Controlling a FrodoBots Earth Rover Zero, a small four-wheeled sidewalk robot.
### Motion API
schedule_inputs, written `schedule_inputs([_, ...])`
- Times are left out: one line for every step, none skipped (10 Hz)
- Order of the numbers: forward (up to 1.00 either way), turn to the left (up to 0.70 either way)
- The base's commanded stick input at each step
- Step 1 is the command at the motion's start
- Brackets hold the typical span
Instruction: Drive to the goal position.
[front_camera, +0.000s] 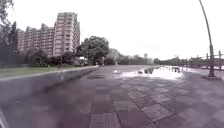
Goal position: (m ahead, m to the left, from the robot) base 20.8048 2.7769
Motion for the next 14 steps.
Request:
schedule_inputs([1.00,-0.01])
schedule_inputs([1.00,-0.01])
schedule_inputs([1.00,-0.01])
schedule_inputs([1.00,-0.01])
schedule_inputs([1.00,-0.01])
schedule_inputs([1.00,0.38])
schedule_inputs([1.00,0.39])
schedule_inputs([1.00,0.39])
schedule_inputs([1.00,0.30])
schedule_inputs([1.00,0.09])
schedule_inputs([1.00,-0.01])
schedule_inputs([1.00,-0.01])
schedule_inputs([1.00,-0.01])
schedule_inputs([1.00,-0.01])
